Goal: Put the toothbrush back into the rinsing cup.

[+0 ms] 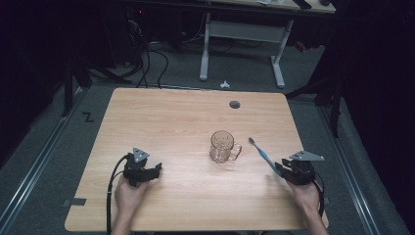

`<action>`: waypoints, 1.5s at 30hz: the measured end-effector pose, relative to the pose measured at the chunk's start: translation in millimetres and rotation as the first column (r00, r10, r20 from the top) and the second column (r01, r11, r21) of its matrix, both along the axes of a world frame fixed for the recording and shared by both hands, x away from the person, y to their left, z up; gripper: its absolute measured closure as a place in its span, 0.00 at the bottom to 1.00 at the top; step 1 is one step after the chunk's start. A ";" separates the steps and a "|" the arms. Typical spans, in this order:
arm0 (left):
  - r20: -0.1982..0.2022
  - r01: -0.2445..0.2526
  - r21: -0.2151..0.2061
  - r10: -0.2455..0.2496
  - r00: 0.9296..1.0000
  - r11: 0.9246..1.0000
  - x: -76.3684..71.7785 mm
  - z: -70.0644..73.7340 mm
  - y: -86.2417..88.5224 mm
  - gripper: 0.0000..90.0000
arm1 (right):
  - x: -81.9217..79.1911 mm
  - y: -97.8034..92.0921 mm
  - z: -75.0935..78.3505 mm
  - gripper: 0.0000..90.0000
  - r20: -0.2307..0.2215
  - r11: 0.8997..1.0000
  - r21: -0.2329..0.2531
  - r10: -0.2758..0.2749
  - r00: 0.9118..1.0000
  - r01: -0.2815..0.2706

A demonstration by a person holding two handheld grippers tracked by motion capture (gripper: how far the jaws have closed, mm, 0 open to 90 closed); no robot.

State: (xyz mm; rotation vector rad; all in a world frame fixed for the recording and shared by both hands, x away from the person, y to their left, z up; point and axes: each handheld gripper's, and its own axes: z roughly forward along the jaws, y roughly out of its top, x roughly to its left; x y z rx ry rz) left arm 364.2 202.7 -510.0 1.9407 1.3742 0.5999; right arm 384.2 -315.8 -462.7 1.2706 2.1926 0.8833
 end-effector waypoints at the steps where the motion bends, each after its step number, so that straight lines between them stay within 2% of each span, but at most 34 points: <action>1: 0.000 0.000 0.000 0.000 1.000 1.000 0.0 0.0 0.0 0.31 | 1.3 -0.3 1.0 0.70 0.000 1.000 -0.002 -0.001 1.000 0.001; 8: 0.001 0.000 0.000 0.000 1.000 1.000 0.0 -0.1 0.0 0.31 | 13.8 -0.1 8.8 0.70 -0.014 1.000 -0.023 0.000 1.000 0.000; 13: 0.000 0.000 0.001 0.000 1.000 1.000 0.0 0.0 0.0 0.31 | 20.0 -0.3 11.7 0.70 -0.017 1.000 -0.021 -0.001 1.000 0.001; 28: 0.000 0.000 0.000 0.000 1.000 1.000 0.0 0.0 0.0 0.31 | 43.7 10.1 11.1 0.70 -0.080 0.999 -0.039 0.026 0.996 -0.029; 35: 0.000 0.000 0.000 0.000 1.000 1.000 0.0 0.0 0.0 0.31 | 52.7 18.5 13.7 0.70 -0.104 0.997 -0.064 0.045 0.994 -0.052; 40: 0.000 0.000 0.000 0.000 1.000 1.000 0.0 0.0 0.0 0.31 | 58.2 22.4 16.4 0.71 -0.109 0.996 -0.081 0.038 0.993 -0.047; 45: 0.000 0.000 0.000 0.000 1.000 1.000 0.0 0.0 0.0 0.31 | 65.1 30.0 17.8 0.67 -0.133 0.992 -0.113 0.041 0.990 -0.056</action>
